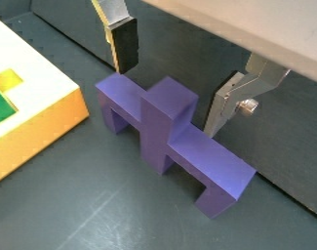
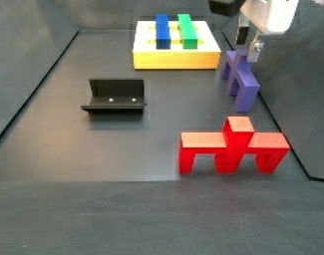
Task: Pick up the purple object. Move up. Move to above the board. Insert the purple object.
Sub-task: Pick up the purple object.
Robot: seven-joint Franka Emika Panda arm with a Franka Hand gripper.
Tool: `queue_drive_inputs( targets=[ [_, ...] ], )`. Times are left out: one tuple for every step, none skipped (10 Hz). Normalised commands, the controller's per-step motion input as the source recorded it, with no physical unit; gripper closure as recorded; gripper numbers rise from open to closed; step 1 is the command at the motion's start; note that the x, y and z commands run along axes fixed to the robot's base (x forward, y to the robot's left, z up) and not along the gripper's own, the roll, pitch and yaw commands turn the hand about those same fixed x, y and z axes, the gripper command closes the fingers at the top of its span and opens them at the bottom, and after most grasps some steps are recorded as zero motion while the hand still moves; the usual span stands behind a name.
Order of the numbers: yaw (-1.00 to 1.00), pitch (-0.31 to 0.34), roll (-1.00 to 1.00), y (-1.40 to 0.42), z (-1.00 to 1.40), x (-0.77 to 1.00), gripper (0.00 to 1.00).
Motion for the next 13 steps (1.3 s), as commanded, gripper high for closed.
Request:
queue_drive_inputs(
  targets=[
    [0.0, -0.023, -0.14, 0.17, -0.29, 0.0, 0.0],
    [0.0, -0.019, -0.11, 0.06, -0.24, 0.02, 0.0],
    [0.0, 0.0, -0.03, 0.0, -0.17, 0.1, 0.0],
    [0.0, 0.0, -0.01, 0.0, -0.13, 0.12, 0.0],
    [0.0, 0.0, -0.02, 0.0, -0.09, 0.15, 0.0],
    [0.0, 0.0, -0.04, 0.0, -0.07, 0.16, 0.0],
    [0.03, 0.0, -0.04, 0.0, -0.05, 0.12, 0.0],
    [0.04, -0.014, -0.04, 0.0, -0.08, 0.0, 0.0],
    [0.03, -0.036, -0.04, 0.0, -0.12, 0.0, 0.0],
    [0.02, -0.049, -0.03, 0.0, -0.13, -0.01, 0.0],
    [0.01, -0.03, -0.01, 0.0, -0.09, 0.0, 0.0],
    [0.0, 0.0, 0.0, 0.0, 0.0, 0.0, 0.0],
    [0.0, 0.0, 0.0, 0.0, 0.0, 0.0, 1.0]
  ],
)
